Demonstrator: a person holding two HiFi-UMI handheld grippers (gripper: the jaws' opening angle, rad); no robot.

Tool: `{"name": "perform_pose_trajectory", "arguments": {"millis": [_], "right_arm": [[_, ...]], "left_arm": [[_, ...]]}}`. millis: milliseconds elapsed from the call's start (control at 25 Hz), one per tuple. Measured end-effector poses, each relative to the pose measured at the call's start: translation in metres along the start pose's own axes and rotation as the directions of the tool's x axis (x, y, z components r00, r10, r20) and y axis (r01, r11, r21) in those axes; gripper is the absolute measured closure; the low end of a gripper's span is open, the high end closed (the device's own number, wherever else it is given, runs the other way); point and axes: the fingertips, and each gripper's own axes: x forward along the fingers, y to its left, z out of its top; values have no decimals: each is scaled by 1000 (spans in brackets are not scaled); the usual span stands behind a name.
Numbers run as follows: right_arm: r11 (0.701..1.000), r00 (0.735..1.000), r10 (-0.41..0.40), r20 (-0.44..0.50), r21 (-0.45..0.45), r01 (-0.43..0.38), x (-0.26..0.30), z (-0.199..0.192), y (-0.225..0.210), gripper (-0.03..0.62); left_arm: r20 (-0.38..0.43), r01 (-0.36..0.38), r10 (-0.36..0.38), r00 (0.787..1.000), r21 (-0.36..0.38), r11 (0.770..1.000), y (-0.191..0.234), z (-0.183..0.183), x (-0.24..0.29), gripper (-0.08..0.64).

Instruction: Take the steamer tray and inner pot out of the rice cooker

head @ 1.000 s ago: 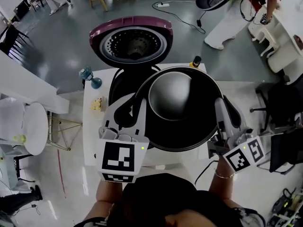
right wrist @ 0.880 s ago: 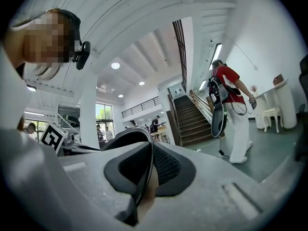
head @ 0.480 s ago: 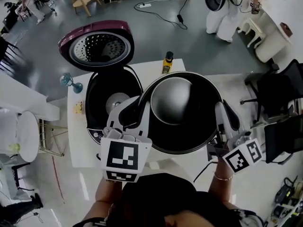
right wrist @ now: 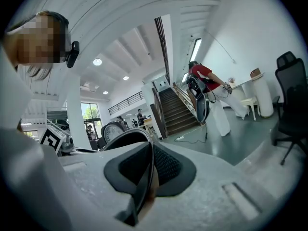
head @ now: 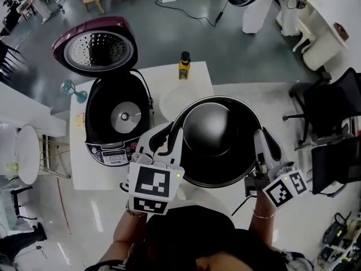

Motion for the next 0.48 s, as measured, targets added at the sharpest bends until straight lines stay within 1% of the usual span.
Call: {"name": "perform_pose_trajectory", "arguments": {"millis": [280, 480], "right_arm": [[998, 996, -5, -88, 69, 11, -15, -37, -34, 563], [994, 989, 7, -147, 106, 9, -19, -57, -48, 563]], "left_arm": [[-92, -2, -3, 996, -50, 999, -28, -44, 16, 515], [-141, -15, 3, 990, -81, 997, -39, -67, 21, 515]]}}
